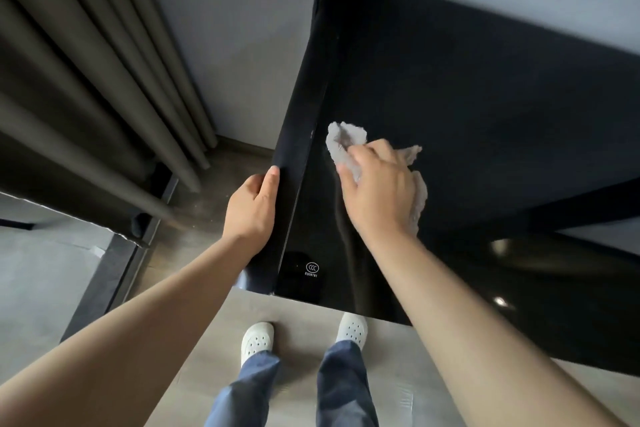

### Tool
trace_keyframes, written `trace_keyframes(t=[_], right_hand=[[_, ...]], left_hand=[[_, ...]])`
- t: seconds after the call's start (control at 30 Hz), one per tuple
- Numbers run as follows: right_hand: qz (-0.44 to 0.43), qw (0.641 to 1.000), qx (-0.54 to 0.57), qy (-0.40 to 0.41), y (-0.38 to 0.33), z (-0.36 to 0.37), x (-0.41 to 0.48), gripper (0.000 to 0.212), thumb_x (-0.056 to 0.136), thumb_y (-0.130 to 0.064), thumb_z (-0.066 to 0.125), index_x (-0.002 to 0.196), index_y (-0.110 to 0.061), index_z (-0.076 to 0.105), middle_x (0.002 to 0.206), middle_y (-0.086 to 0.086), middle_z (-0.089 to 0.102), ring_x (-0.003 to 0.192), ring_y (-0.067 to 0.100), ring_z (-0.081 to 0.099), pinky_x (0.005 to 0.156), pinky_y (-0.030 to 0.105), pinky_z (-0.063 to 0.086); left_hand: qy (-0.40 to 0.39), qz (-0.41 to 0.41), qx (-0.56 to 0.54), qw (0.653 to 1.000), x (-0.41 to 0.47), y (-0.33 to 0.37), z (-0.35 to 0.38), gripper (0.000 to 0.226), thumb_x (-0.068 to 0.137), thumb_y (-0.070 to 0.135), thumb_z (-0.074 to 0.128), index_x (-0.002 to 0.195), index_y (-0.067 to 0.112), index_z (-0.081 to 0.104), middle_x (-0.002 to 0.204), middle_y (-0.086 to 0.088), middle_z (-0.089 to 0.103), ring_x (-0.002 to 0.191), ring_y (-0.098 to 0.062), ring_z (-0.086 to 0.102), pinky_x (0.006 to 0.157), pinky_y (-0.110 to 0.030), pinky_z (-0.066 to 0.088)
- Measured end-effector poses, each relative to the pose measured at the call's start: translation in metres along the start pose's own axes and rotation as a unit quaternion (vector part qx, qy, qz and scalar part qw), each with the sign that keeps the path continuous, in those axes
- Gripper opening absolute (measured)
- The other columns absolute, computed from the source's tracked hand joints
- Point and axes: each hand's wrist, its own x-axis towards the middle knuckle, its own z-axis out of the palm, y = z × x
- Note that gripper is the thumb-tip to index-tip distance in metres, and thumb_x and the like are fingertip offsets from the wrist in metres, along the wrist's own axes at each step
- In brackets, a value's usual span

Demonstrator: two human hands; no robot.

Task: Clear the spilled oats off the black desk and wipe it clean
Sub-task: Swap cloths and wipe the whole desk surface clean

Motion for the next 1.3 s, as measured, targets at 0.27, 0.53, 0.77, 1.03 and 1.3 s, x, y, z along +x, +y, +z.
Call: trace_keyframes(t=[0.27, 0.53, 0.77, 1.03, 1.3], right_hand=[[-0.005, 0.978, 0.179, -0.107, -0.011, -0.045, -0.129, 0.015, 0.083, -0.04, 0.059, 0.083, -0.028, 0.068, 0.086, -0.02, 0.055, 0.071, 0.002, 0.055, 0.061, 0.024, 0.044], [0.067, 0.994, 0.08, -0.022, -0.006, -0.021, -0.019, 0.013, 0.09, -0.03, 0.059, 0.092, -0.024, 0.07, 0.101, -0.011, 0.058, 0.084, 0.016, 0.06, 0.06, 0.028, 0.041], [-0.056, 0.992, 0.096, -0.053, -0.029, -0.024, -0.12, 0.009, 0.077, -0.026, 0.074, 0.086, -0.029, 0.073, 0.084, -0.011, 0.058, 0.073, 0.01, 0.051, 0.063, 0.023, 0.022], [0.015, 0.983, 0.18, -0.043, -0.019, -0.044, -0.084, 0.019, 0.083, -0.036, 0.061, 0.092, -0.022, 0.072, 0.096, -0.014, 0.059, 0.079, 0.012, 0.061, 0.063, 0.031, 0.051], [-0.049, 0.991, 0.118, -0.037, -0.04, -0.02, -0.133, 0.02, 0.083, -0.04, 0.068, 0.075, -0.023, 0.071, 0.084, -0.011, 0.059, 0.071, 0.011, 0.052, 0.062, 0.022, 0.033]], left_hand=[[-0.004, 0.008, -0.005, 1.0, -0.006, 0.004, -0.002, 0.046, 0.096, 0.052, 0.039, 0.114, 0.017, 0.063, 0.094, 0.005, 0.061, 0.092, -0.014, 0.055, 0.079, -0.025, 0.035], [-0.009, 0.006, -0.008, 1.0, -0.003, 0.001, 0.0, 0.047, 0.096, 0.054, 0.039, 0.115, 0.018, 0.062, 0.096, 0.007, 0.06, 0.091, -0.013, 0.053, 0.08, -0.024, 0.034], [-0.034, 0.015, -0.006, 0.999, -0.003, -0.007, -0.005, 0.048, 0.093, 0.056, 0.045, 0.107, 0.015, 0.064, 0.086, 0.01, 0.06, 0.081, -0.007, 0.055, 0.068, -0.019, 0.036], [-0.039, 0.006, -0.006, 0.999, -0.001, -0.008, -0.006, 0.049, 0.09, 0.059, 0.047, 0.109, 0.017, 0.064, 0.089, 0.01, 0.063, 0.079, -0.001, 0.056, 0.063, -0.013, 0.036], [-0.038, 0.009, -0.021, 0.999, -0.001, -0.008, -0.006, 0.052, 0.091, 0.057, 0.048, 0.117, 0.015, 0.062, 0.099, 0.006, 0.064, 0.091, -0.011, 0.058, 0.07, -0.016, 0.038]])
